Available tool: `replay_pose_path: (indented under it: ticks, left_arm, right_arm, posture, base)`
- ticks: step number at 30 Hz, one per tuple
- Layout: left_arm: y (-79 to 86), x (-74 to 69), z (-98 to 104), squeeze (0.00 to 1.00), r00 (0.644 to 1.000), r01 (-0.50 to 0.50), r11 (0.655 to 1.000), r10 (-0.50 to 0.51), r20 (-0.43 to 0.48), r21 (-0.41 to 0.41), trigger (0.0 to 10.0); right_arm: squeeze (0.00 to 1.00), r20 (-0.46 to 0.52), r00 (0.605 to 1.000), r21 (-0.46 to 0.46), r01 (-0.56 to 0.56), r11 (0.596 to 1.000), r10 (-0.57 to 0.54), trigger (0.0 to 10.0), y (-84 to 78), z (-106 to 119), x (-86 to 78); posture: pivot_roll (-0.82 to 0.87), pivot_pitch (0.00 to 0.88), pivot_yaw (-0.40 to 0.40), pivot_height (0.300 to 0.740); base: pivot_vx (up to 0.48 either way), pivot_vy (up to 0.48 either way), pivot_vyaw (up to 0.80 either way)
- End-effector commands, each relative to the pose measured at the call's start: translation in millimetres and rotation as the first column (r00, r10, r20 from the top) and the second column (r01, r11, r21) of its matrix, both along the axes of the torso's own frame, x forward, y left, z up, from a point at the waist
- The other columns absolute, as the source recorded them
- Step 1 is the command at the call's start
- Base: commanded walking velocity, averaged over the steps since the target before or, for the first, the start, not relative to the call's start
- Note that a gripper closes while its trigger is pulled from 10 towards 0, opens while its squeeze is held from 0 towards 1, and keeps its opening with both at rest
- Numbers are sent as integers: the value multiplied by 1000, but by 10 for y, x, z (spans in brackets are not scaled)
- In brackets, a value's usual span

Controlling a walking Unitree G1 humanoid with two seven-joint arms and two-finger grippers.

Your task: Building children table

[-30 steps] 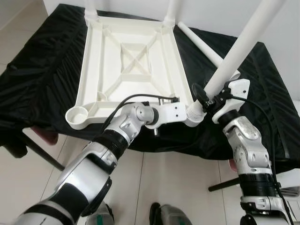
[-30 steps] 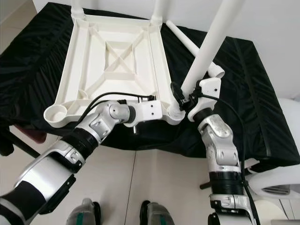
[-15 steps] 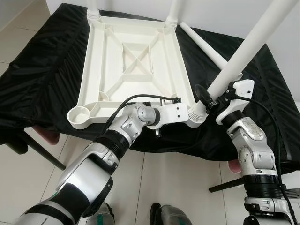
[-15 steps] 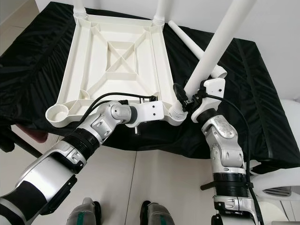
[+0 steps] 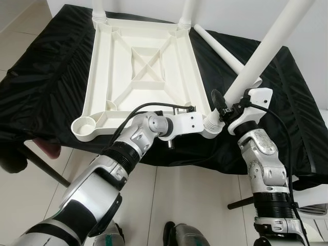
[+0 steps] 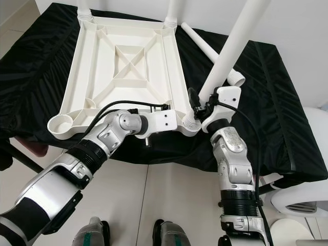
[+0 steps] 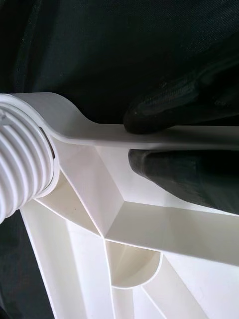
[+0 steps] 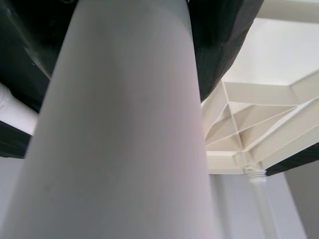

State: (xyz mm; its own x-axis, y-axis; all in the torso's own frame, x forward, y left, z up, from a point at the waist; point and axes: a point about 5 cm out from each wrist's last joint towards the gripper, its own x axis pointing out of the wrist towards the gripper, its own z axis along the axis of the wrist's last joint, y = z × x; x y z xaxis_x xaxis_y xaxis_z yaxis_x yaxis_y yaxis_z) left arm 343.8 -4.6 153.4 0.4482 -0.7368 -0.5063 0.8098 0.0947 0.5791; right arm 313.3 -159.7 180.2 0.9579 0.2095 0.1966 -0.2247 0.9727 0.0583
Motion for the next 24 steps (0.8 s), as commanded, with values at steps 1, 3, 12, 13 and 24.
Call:
replay_pose_path:
  ticks: [1, 3, 12, 13, 24]
  left_arm:
    - [-15, 29, 23, 0, 999, -36, 999, 36, 25, -10, 10000]
    - [-16, 30, 25, 0, 999, -36, 999, 36, 26, -11, 10000]
    - [-15, 35, 32, 0, 999, -39, 999, 39, 27, -14, 10000]
    - [-17, 35, 33, 0, 999, -39, 999, 40, 27, -14, 10000]
    - [-12, 43, 47, 0, 999, -43, 999, 43, 29, -17, 10000]
  right_arm:
    - [0, -176, 984, 5, -19, 1000, 20, 10000, 140, -382, -36]
    - [0, -176, 984, 10, 1, 1000, 1, 10000, 155, -384, -35]
    - [0, -155, 982, 18, 114, 993, -110, 10000, 194, -362, -25]
    - [0, -154, 980, 20, 128, 992, -123, 10000, 205, -361, -27]
    - [0, -162, 962, 54, 230, 972, -219, 10000, 262, -376, -70]
  posture:
    - [54, 117, -79, 740]
    - [55, 117, -80, 740]
    - [55, 118, -85, 740]
    - [56, 118, -86, 740]
    - [60, 120, -91, 740]
  base:
    - [0, 0, 0]
    - [0, 0, 0]
    - [0, 0, 0]
    - [0, 0, 0]
    - [0, 0, 0]
